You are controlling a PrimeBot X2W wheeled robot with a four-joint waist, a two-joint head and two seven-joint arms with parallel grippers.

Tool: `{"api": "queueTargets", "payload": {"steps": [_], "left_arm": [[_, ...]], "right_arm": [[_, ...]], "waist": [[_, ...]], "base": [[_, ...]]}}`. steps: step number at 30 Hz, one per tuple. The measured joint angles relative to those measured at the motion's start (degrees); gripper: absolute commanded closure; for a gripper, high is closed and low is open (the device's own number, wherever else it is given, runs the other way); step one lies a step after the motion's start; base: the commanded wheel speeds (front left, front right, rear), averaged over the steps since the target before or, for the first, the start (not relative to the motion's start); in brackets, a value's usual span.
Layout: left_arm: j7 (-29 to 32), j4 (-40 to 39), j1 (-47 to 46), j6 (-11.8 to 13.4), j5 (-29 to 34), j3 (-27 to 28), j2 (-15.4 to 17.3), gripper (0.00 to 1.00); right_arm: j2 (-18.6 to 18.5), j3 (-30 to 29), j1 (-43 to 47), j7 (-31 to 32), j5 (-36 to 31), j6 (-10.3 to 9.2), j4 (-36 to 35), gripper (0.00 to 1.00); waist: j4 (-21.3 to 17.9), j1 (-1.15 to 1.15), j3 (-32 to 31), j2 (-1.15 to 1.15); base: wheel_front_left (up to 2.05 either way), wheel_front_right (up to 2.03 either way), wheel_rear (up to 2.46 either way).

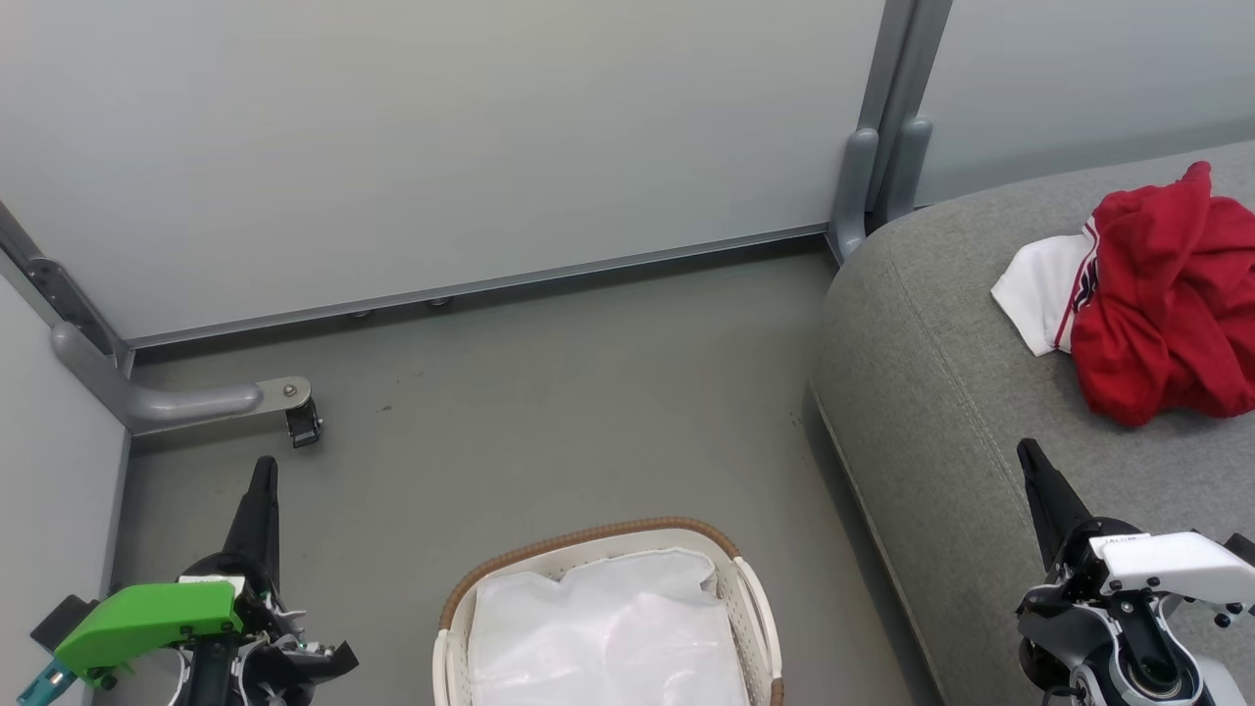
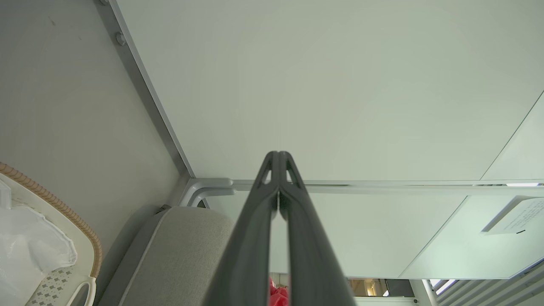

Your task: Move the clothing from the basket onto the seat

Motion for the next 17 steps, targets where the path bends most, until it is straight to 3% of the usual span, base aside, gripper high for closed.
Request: {"api": "queueTargets", "payload": {"steps": [17], "left_arm": [[0.0,0.0,0.0,0.0,0.0,0.0,0.0,1.0]], "right_arm": [[0.0,0.0,0.0,-0.01,0.0,0.0,0.0,1.0]], "waist": [[0.0,0.0,0.0,0.0]], "base": [[0.0,0.0,0.0]]}}
